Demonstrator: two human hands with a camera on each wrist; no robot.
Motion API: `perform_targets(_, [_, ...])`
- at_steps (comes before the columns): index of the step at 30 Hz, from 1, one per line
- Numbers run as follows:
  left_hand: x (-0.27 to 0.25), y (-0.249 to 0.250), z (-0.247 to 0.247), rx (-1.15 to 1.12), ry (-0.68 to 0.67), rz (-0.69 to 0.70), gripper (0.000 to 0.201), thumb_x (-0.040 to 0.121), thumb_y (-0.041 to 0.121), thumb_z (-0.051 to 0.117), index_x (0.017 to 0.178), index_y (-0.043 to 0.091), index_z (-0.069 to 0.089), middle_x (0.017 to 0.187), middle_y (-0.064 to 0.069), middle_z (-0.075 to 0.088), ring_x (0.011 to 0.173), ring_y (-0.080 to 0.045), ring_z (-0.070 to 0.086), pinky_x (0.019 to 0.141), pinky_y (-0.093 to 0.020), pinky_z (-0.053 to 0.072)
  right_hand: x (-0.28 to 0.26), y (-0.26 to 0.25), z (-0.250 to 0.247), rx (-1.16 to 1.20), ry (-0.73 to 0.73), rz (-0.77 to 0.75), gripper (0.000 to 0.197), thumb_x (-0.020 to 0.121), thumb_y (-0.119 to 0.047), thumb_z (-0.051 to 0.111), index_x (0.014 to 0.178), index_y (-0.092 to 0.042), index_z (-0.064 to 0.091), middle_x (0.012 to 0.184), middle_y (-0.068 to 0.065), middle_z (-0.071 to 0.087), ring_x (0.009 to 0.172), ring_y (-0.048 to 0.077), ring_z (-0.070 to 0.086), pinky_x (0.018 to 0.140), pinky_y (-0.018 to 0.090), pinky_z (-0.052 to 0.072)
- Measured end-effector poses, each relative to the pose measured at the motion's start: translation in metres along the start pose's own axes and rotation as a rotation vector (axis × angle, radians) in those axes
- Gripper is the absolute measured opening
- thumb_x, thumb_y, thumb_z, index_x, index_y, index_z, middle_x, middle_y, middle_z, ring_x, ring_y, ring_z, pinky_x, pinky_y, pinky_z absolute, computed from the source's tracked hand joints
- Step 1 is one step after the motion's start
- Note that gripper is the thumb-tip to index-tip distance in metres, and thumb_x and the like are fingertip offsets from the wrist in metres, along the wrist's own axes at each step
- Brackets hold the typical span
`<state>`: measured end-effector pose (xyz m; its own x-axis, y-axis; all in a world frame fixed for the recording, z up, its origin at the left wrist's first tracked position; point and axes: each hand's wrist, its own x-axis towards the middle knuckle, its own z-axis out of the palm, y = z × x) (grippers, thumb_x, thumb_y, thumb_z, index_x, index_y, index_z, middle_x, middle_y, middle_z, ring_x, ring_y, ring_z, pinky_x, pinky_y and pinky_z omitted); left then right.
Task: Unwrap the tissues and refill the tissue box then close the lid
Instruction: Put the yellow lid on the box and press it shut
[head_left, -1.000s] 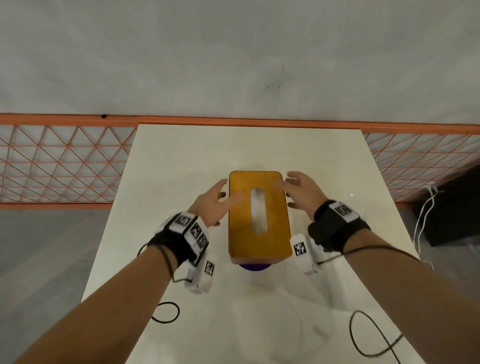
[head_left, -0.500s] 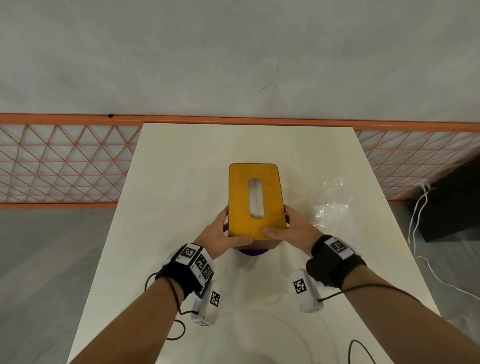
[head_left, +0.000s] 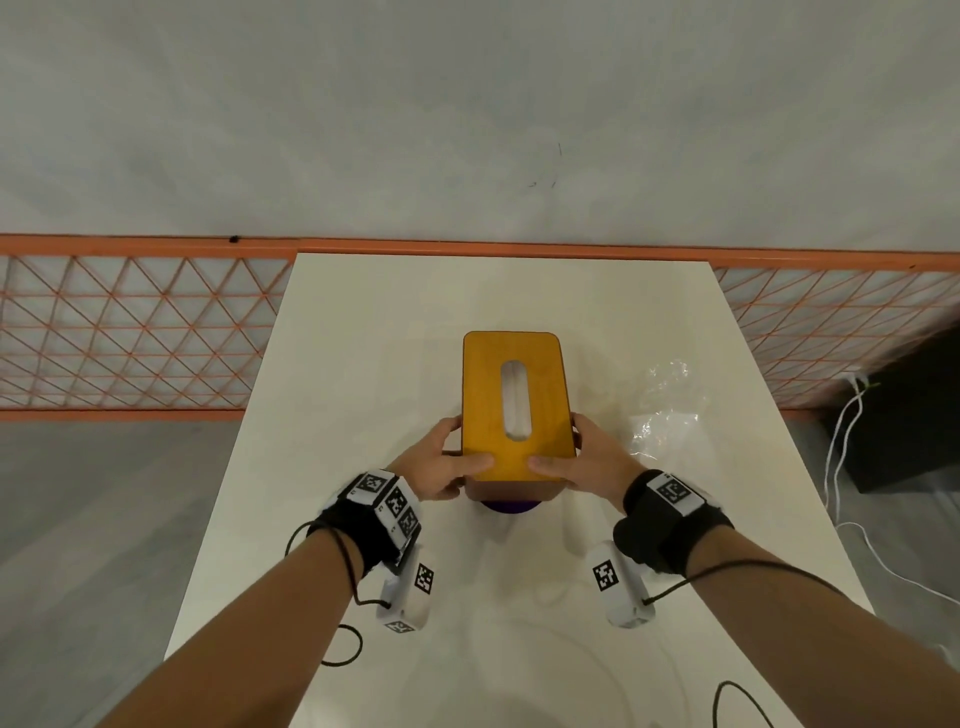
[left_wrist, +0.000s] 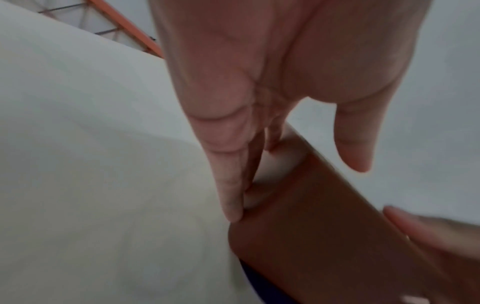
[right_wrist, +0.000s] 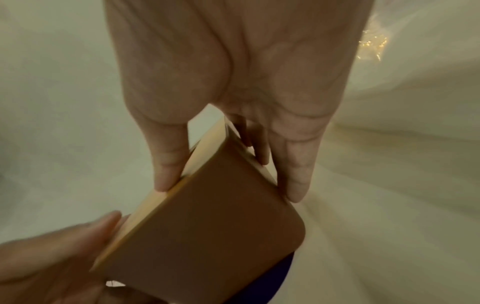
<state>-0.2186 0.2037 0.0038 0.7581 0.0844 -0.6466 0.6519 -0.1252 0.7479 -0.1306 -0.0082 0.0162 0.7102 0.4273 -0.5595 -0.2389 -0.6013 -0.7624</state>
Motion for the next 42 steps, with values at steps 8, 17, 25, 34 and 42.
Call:
perform_targets(8, [0.0, 0.006, -0.001, 0.004, -0.013, 0.004, 0.062, 0.087, 0.02, 0.071, 0.138, 0.025, 0.035, 0.116, -0.018, 0.066, 0.089, -0.028, 0.063, 0.088, -0.043, 0.056, 0.008, -0.004, 0.0, 0.035, 0.018, 0.064, 0.072, 0.083, -0.033, 0.075, 0.142, -0.018, 0.037, 0.135, 0.006, 0.055, 0.118, 0.031, 0.058, 0.093, 0.052, 0.054])
perform_targets(17, [-0.004, 0.022, 0.0, 0.441, 0.149, 0.266, 0.094, 0.086, 0.037, 0.066, 0.152, 0.039, 0.0, 0.164, -0.004, 0.008, 0.146, -0.028, 0.026, 0.114, -0.039, 0.029, 0.014, -0.008, -0.005, -0.168, 0.14, -0.107, 0.105, 0.078, -0.036, 0.079, 0.155, -0.021, 0.009, 0.159, 0.003, 0.027, 0.14, 0.029, 0.036, 0.108, 0.042, 0.041])
perform_targets(25, [0.017, 0.04, -0.005, 0.776, 0.088, 0.231, 0.078, 0.095, 0.043, 0.048, 0.154, 0.03, 0.0, 0.161, 0.013, -0.019, 0.15, -0.017, 0.013, 0.118, -0.035, 0.024, 0.029, -0.018, -0.024, -0.602, 0.016, -0.224, 0.09, 0.088, -0.055, 0.058, 0.154, -0.037, -0.002, 0.164, -0.009, -0.013, 0.149, 0.025, 0.019, 0.116, 0.043, 0.031])
perform_targets(34, [0.013, 0.042, -0.007, 0.887, 0.119, 0.205, 0.076, 0.094, 0.052, 0.046, 0.154, 0.035, 0.001, 0.161, 0.017, -0.017, 0.148, -0.019, 0.02, 0.115, -0.042, 0.03, 0.029, -0.019, -0.023, -0.584, 0.057, -0.196, 0.091, 0.085, -0.058, 0.06, 0.153, -0.042, 0.003, 0.166, -0.006, 0.007, 0.147, 0.028, 0.027, 0.117, 0.045, 0.031])
perform_targets(42, [0.009, 0.033, -0.003, 0.888, 0.12, 0.217, 0.076, 0.093, 0.053, 0.045, 0.153, 0.036, 0.001, 0.161, 0.017, -0.017, 0.148, -0.018, 0.022, 0.115, -0.041, 0.032, 0.021, -0.016, -0.02, -0.598, 0.043, -0.19, 0.089, 0.087, -0.054, 0.06, 0.154, -0.04, 0.001, 0.166, -0.005, 0.004, 0.147, 0.028, 0.026, 0.117, 0.043, 0.03])
